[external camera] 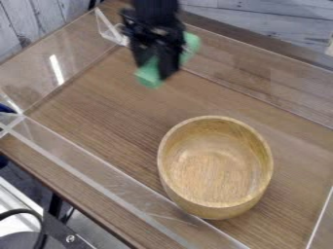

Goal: Put the green block in the brown bowl

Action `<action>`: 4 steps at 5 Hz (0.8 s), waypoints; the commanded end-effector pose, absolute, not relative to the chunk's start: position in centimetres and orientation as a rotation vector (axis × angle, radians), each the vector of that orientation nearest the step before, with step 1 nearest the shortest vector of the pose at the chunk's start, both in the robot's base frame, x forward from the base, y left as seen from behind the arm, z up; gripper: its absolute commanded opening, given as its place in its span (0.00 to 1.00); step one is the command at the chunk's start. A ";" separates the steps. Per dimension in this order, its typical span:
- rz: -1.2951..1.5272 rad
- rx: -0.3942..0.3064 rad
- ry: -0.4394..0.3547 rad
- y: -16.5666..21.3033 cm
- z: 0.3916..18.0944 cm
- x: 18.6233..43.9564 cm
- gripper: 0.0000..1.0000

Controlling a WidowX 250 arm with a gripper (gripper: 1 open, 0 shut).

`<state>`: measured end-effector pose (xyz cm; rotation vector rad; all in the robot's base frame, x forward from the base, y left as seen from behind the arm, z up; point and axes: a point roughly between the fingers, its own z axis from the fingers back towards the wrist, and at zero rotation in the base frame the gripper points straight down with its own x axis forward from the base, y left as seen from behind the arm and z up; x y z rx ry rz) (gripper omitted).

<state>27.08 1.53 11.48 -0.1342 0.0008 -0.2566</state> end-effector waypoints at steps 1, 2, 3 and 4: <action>-0.314 -0.117 -0.048 -2.8 12.2 27.3 0.00; -0.385 -0.123 -0.027 -7.2 11.0 26.7 0.00; -0.428 -0.127 -0.008 -10.2 9.8 26.0 0.00; -0.464 -0.131 0.017 -12.2 8.4 25.3 0.00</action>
